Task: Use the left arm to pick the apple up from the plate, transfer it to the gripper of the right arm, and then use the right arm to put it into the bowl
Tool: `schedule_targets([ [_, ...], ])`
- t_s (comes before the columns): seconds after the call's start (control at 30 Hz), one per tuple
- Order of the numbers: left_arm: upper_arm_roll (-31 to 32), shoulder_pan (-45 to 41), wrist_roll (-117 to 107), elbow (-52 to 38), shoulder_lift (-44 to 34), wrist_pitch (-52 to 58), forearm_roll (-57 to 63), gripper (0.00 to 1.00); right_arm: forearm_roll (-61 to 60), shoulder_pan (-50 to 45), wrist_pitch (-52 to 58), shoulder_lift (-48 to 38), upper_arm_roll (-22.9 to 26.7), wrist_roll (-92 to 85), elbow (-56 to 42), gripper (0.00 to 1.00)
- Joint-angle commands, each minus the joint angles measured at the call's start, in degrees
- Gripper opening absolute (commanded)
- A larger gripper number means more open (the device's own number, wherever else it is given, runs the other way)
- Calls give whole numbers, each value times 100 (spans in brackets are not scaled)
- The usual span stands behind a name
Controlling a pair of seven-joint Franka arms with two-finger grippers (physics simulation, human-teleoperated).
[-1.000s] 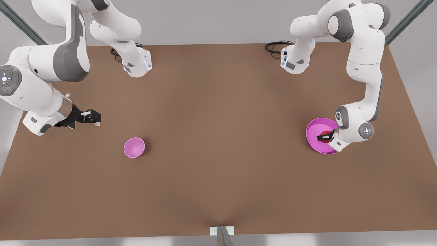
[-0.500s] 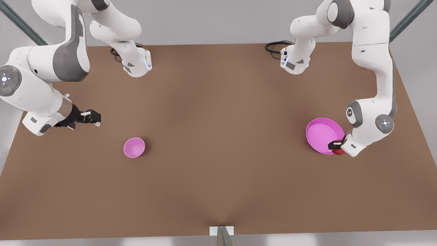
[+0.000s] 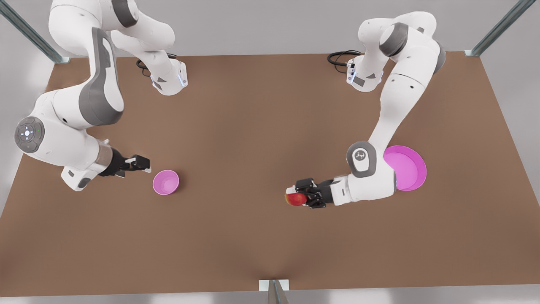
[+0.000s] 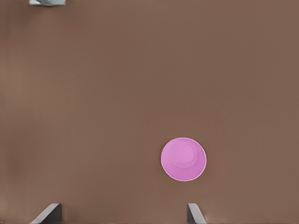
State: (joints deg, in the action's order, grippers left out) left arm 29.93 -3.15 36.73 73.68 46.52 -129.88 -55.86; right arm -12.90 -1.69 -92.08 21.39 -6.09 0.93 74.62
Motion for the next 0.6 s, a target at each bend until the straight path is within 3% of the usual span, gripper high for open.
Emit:
schedule_targets([
  [0.0, 417, -89, 6671, -617, 594, 156, -1216, 67, -1574, -24, -1566, 462, -199, 1190, -17, 100],
  [0.1, 443, -731, 7814, -1540, 1315, -222, -1445, 64, -3007, -94, -2815, 1332, -806, 1164, -8, 100],
  [0.23, 443, -1020, 9150, -1663, 1526, -389, -1938, 63, -3972, -86, -3439, 1745, -1131, 761, -8, 100],
  [0.27, 452, -1100, 9168, -1777, 1588, -433, -1938, 63, -4703, -42, -3404, 1815, -1122, 217, 9, 100],
  [0.37, 452, -1223, 9378, -1910, 1720, -504, -2095, 63, -4915, 125, -3360, 1904, -1122, -339, 185, 100],
  [0.57, 452, -1355, 9431, -1910, 1773, -662, -2271, 63, -5152, 389, -1418, 1921, -1078, -1051, 563, 100],
])
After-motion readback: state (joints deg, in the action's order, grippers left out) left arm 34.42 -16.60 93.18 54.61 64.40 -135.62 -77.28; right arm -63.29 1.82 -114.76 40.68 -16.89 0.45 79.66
